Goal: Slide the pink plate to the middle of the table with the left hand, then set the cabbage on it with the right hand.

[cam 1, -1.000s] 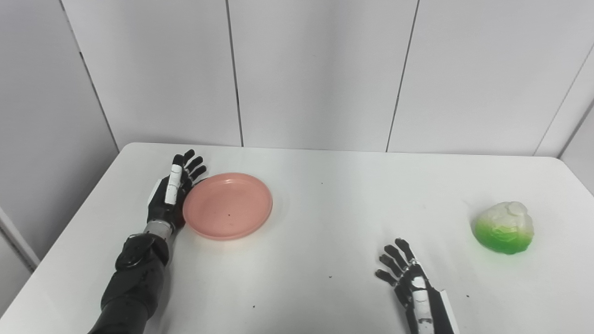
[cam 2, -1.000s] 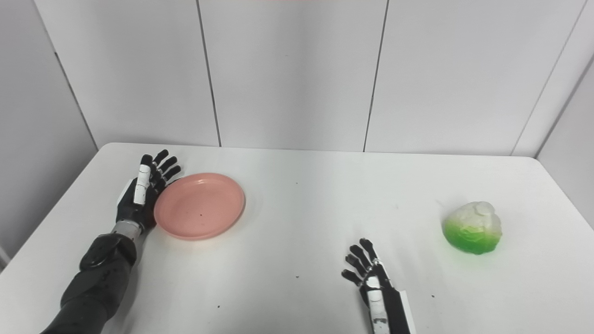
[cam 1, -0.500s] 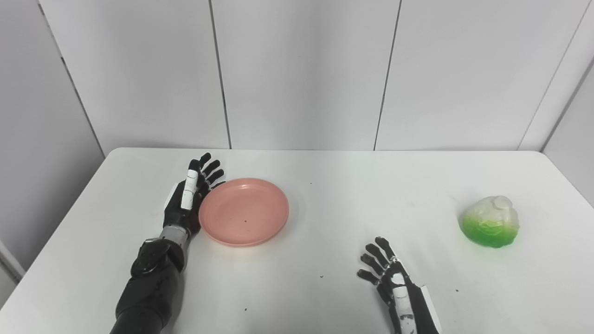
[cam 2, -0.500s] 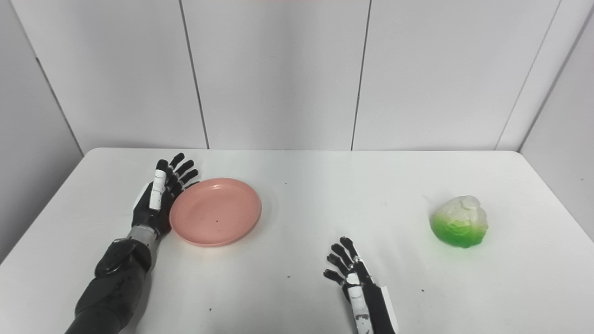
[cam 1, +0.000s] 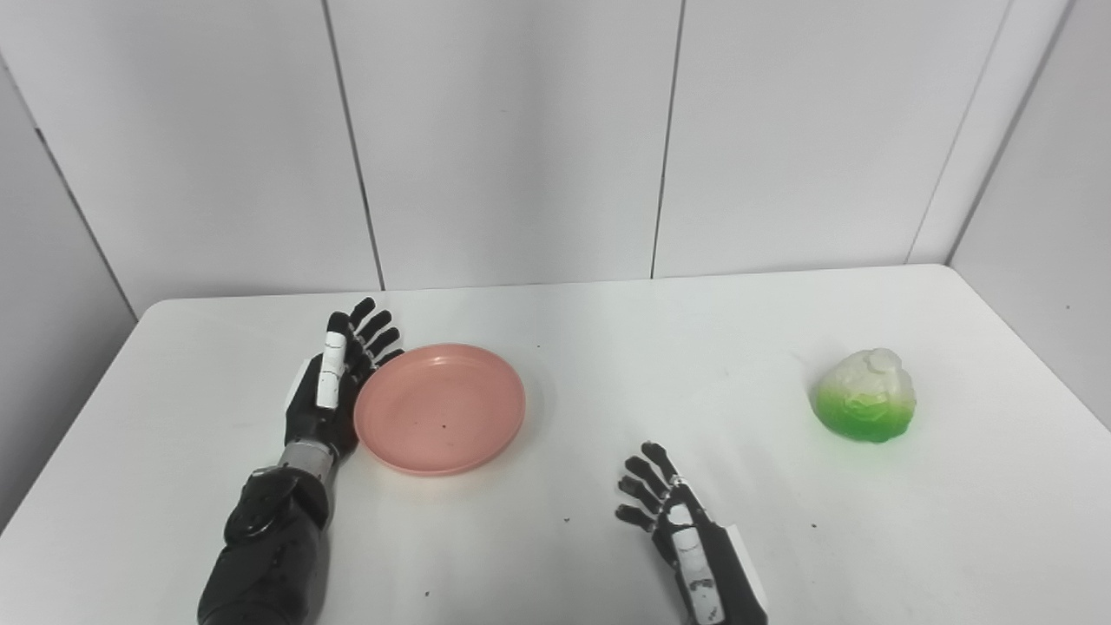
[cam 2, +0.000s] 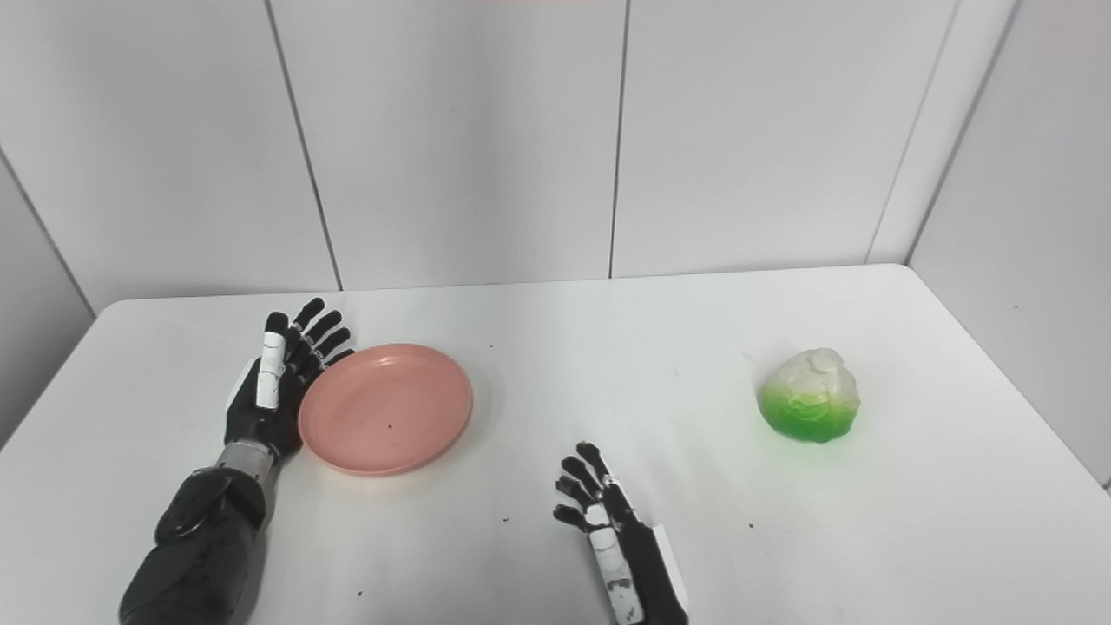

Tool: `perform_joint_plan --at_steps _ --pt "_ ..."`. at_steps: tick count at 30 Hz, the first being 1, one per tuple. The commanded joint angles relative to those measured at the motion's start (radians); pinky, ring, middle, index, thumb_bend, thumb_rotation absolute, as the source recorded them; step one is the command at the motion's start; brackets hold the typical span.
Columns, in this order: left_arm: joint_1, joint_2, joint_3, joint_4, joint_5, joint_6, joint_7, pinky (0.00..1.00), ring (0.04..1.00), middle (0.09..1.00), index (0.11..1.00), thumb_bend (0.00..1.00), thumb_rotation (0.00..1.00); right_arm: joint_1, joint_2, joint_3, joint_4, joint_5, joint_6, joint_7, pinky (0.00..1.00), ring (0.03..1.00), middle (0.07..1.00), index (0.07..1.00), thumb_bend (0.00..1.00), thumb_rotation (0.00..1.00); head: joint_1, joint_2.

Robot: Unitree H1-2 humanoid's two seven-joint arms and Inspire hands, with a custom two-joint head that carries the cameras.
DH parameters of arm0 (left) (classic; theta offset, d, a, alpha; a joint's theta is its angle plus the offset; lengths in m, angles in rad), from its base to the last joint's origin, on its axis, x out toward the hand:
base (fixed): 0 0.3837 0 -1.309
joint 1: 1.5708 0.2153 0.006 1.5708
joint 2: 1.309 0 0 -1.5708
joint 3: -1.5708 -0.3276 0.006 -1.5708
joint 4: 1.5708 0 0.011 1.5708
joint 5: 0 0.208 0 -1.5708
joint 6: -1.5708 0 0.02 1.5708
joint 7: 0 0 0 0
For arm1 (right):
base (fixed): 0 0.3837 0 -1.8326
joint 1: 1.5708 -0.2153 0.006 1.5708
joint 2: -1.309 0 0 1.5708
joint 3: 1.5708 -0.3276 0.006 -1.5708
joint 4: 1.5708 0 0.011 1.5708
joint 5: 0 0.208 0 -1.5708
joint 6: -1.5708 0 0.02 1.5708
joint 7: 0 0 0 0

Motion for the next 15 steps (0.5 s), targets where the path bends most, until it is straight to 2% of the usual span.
perform_joint_plan --at_steps 1,5,10,15 --pt "-0.009 -0.009 -0.005 0.008 -0.008 0.024 -0.022 0.84 0.9 0.912 0.907 1.0 0.87 0.097 0.031 0.022 0.009 -0.02 0.035 -0.008 0.83 0.867 0.892 0.931 0.84 0.99 -0.015 0.0" --pt "-0.007 -0.015 -0.002 -0.001 -0.008 0.025 -0.023 0.83 0.901 0.907 0.899 1.0 0.86 0.096 0.039 0.046 0.007 -0.043 0.036 -0.031 0.83 0.871 0.9 0.942 0.8 1.0 -0.044 0.001" --pt "0.017 -0.034 -0.013 -0.086 0.003 0.045 0.003 0.83 0.898 0.905 0.913 0.99 0.88 0.088 0.045 0.067 0.014 -0.063 0.045 -0.052 0.83 0.874 0.905 0.953 0.8 1.0 -0.077 0.001" --pt "0.04 -0.062 -0.032 -0.174 0.014 0.077 0.025 0.83 0.896 0.911 0.908 1.0 0.89 0.08 0.049 0.077 0.025 -0.078 0.05 -0.068 0.83 0.872 0.906 0.957 0.79 1.0 -0.079 -0.001"
